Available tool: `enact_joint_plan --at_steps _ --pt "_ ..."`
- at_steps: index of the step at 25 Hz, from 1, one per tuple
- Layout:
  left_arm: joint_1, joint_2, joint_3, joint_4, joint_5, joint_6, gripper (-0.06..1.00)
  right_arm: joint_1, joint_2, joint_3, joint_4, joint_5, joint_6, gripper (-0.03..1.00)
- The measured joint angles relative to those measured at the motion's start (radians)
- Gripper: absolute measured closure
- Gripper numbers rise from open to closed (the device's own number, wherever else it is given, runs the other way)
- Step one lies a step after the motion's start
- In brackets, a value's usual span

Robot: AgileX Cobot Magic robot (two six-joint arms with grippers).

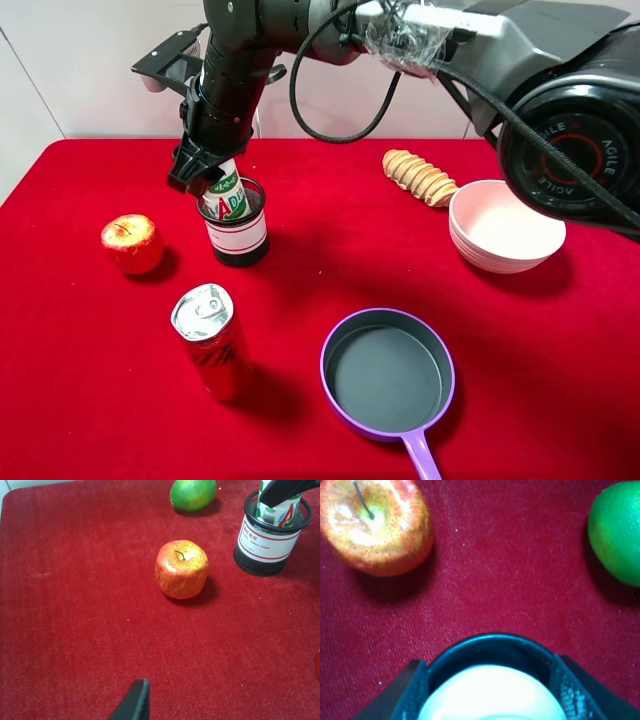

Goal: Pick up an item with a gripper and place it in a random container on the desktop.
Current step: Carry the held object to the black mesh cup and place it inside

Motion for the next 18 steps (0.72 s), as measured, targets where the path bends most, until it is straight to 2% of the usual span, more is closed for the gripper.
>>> enact_joint_plan --at_steps 6,8,10,18 --pt "0.0 0.0 0.0 0.0 0.0 0.0 -0.04 0.0 0.0 -0.002 0.003 -0.002 0.0 0.53" --pt "0.0 0.0 0.0 0.0 0.0 0.0 -0.04 0.0 0.0 -0.003 0.011 -0.006 0.0 0.39" --pt "0.0 0.0 0.0 0.0 0.0 0.0 -0.04 0.0 0.0 -0.003 0.015 -0.006 0.0 0.31" --pt "0.0 0.0 0.0 0.0 0.0 0.0 -0.04 0.0 0.0 -0.003 0.018 -0.007 0.0 0.27"
